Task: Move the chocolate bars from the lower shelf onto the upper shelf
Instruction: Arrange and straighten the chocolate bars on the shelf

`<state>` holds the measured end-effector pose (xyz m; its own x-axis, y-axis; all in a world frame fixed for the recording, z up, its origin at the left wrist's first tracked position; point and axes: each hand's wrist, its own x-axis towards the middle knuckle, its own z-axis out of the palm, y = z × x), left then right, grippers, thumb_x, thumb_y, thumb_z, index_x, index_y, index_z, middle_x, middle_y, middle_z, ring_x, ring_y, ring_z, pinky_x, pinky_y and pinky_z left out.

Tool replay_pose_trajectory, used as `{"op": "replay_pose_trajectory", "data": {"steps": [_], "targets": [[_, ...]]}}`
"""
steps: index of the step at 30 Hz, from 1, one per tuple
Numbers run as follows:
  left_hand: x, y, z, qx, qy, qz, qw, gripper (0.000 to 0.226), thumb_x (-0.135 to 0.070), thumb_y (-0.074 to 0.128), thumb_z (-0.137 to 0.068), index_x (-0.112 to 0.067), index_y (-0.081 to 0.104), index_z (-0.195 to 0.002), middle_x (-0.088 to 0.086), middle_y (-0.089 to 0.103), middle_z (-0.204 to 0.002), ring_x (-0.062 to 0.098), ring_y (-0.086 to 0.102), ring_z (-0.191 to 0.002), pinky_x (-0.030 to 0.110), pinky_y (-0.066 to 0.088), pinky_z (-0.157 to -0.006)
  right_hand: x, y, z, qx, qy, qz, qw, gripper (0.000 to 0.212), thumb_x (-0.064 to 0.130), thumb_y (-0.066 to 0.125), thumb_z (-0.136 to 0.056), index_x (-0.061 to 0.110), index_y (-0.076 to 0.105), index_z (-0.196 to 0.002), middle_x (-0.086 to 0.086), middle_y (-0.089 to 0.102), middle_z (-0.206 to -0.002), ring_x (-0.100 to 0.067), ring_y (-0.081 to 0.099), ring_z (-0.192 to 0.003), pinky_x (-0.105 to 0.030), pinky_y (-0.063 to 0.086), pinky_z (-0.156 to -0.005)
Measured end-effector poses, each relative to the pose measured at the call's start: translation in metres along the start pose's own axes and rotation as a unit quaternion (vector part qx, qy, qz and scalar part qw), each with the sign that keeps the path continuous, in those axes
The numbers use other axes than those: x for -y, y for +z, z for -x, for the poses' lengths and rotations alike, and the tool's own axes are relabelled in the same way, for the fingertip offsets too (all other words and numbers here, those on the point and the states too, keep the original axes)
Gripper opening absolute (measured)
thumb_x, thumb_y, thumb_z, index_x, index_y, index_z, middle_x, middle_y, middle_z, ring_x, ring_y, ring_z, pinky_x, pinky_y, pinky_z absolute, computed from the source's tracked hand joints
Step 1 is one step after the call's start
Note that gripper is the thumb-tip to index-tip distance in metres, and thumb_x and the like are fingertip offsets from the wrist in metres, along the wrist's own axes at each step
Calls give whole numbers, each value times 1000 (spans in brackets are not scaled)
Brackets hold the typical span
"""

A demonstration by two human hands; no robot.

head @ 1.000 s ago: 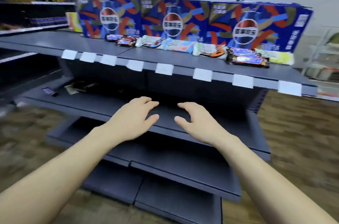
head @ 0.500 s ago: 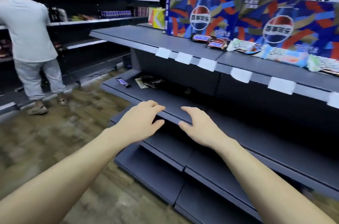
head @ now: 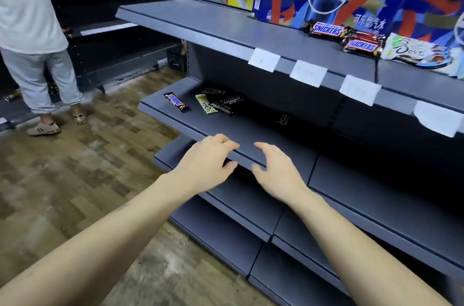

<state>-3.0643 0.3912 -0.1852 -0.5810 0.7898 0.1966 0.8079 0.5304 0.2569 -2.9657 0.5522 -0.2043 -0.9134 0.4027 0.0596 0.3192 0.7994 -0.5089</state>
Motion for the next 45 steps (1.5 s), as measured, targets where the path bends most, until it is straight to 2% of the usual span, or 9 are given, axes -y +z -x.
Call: {"op": "replay_pose_trajectory", "data": {"steps": [10, 18, 24, 28, 31, 35, 39, 42, 45], "targets": [[60, 64, -103, 24, -29, 23, 999, 41, -34, 51, -95, -26, 50, -135, -5, 49, -134, 18, 50, -117, 31, 44, -90, -40, 41, -114, -20, 20, -19, 999, 50, 27, 48, -98, 22, 36, -146, 7, 36, -151, -14, 35, -136, -33, 39, -104], [111, 120, -165, 51, -22, 33, 998, 40, -31, 51, -95, -28, 51, -135, -5, 38, -147, 22, 40, -129, 36, 45, -96, -75, 90, -177, 12, 84, 50, 995, 54, 31, 41, -101, 17, 28, -152, -2, 28, -158, -20, 24, -145, -35, 25, -117], [147, 162, -210, 0, -50, -32, 998, 43, -35, 53, -93, -21, 49, -134, 8, 30, -148, 32, 44, -121, 41, 43, -92, -104, 112, -213, -109, 125, 192, 967, 61, 49, 39, -98, 19, 30, -151, -8, 29, -156, -32, 33, -134, -45, 33, -105], [155, 182, -243, -64, -117, -82, 988, 55, -37, 43, -98, -13, 30, -146, 15, 4, -158, 36, 32, -132, 42, 37, -97, -131, 103, -247, -124, 215, 181, 952, 73, 62, 35, -94, 27, 17, -155, -9, 1, -163, -38, 16, -142, -51, 21, -111], [153, 193, -258, -81, -124, -101, 984, 57, -25, 39, -98, -13, 20, -150, 11, 8, -159, 34, 26, -135, 42, 32, -102, -144, 101, -267, -117, 250, 142, 951, 78, 65, 35, -92, 27, 12, -156, -6, -8, -164, -33, -1, -149, -50, 9, -118], [151, 193, -257, -106, -111, -121, 981, 48, -17, 43, -94, -15, 34, -141, 6, 37, -145, 31, 33, -128, 38, 34, -99, -150, 104, -270, -163, 235, 98, 953, 61, 56, 44, -93, 20, 44, -143, -3, 17, -161, -29, 20, -146, -40, 23, -116], [144, 185, -250, -104, -70, -133, 983, 55, -10, 32, -88, -17, 34, -143, 7, 42, -139, 32, 31, -133, 40, 32, -104, -145, 104, -252, -225, 64, 5, 972, 25, 15, 59, -91, 19, 65, -115, 4, 58, -129, -19, 56, -118, -19, 41, -93], [142, 179, -243, -90, -44, -130, 986, 59, -8, 26, -82, -14, 43, -138, 11, 45, -137, 35, 33, -134, 45, 31, -108, -131, 102, -228, -172, 33, -126, 976, 56, 4, 62, -89, 26, 50, -139, 14, 60, -122, 0, 55, -114, -6, 36, -97], [140, 178, -233, -77, -23, -118, 990, 46, -3, 41, -85, -11, 53, -129, 13, 50, -131, 35, 42, -127, 49, 35, -106, -120, 106, -203, -152, 76, -221, 960, 75, 2, 67, -85, 27, 36, -148, 16, 58, -125, 5, 55, -114, -13, 41, -100]]}}
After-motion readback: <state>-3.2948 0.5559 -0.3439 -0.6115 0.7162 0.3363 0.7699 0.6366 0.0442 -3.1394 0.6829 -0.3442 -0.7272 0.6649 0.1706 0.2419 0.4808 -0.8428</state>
